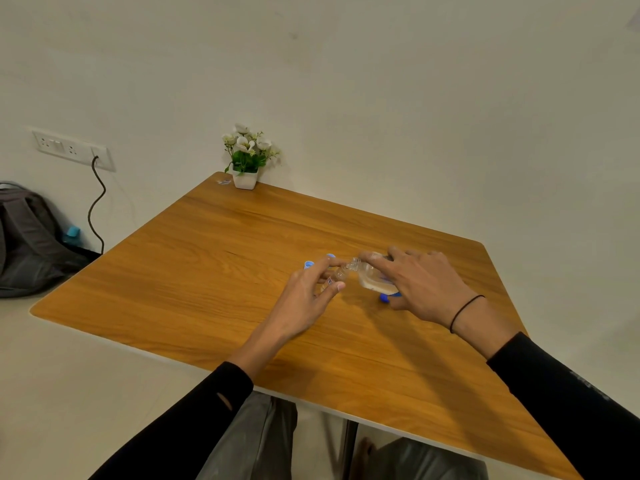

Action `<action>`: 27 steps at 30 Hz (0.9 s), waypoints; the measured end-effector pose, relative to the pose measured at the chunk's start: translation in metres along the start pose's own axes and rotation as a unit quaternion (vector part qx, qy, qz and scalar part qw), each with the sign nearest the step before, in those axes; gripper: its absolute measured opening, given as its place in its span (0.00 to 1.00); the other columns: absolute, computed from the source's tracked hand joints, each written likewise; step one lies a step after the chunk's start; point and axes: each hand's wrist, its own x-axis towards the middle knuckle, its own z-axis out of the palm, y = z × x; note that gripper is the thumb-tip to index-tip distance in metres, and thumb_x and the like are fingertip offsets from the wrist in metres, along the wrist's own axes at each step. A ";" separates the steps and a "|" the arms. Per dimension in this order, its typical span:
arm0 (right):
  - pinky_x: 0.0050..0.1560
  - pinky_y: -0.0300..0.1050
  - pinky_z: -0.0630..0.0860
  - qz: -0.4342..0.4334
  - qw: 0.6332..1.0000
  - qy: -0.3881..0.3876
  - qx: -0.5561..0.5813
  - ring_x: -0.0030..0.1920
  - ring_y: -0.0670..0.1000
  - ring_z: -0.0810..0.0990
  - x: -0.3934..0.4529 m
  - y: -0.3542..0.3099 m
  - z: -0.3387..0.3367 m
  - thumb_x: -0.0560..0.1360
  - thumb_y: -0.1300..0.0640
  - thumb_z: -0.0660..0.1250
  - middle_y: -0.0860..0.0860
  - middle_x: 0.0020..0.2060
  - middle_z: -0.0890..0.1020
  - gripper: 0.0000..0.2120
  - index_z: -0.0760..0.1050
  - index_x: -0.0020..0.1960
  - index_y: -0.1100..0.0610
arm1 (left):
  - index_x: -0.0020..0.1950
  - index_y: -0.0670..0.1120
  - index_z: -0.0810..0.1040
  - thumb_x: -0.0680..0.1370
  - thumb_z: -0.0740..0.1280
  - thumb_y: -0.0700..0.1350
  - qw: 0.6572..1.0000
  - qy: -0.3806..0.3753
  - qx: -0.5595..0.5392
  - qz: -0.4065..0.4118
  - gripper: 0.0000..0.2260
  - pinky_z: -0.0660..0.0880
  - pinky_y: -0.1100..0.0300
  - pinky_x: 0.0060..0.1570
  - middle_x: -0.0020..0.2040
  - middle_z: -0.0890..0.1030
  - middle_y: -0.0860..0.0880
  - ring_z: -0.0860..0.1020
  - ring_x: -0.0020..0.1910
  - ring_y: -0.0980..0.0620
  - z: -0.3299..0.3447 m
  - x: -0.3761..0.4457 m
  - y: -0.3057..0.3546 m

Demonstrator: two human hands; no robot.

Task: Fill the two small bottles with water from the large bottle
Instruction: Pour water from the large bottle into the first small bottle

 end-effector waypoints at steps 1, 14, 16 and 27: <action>0.38 0.44 0.69 0.000 1.000 -0.001 -0.001 0.49 0.50 0.77 0.000 0.000 0.000 0.77 0.38 0.71 0.50 0.61 0.74 0.44 0.43 0.80 0.36 | 0.70 0.67 0.76 0.84 0.71 0.48 1.000 0.001 -0.003 0.002 0.18 0.84 0.61 0.54 0.59 0.87 0.61 0.83 0.62 0.63 0.000 0.000 0.000; 0.33 0.44 0.62 0.008 1.000 0.001 0.001 0.40 0.49 0.69 -0.004 -0.002 0.008 0.75 0.38 0.73 0.50 0.57 0.76 0.46 0.43 0.79 0.36 | 0.71 0.64 0.76 0.84 0.72 0.48 1.000 -0.004 -0.004 0.000 0.17 0.83 0.65 0.54 0.59 0.86 0.61 0.83 0.62 0.64 0.002 -0.001 -0.001; 0.32 0.43 0.60 0.011 1.000 0.001 0.002 0.40 0.49 0.70 -0.004 -0.002 0.009 0.75 0.38 0.73 0.49 0.56 0.76 0.46 0.44 0.79 0.36 | 0.71 0.63 0.77 0.84 0.72 0.47 1.000 0.001 -0.013 -0.002 0.17 0.84 0.59 0.57 0.59 0.87 0.60 0.84 0.62 0.63 0.003 -0.001 -0.002; 0.33 0.44 0.67 0.047 0.995 0.041 0.077 0.44 0.52 0.80 -0.017 -0.015 0.022 0.76 0.33 0.69 0.47 0.58 0.77 0.43 0.46 0.80 0.39 | 0.68 0.68 0.78 0.84 0.72 0.49 0.998 0.010 -0.056 -0.005 0.17 0.86 0.52 0.55 0.57 0.88 0.61 0.87 0.57 0.57 0.004 0.002 0.012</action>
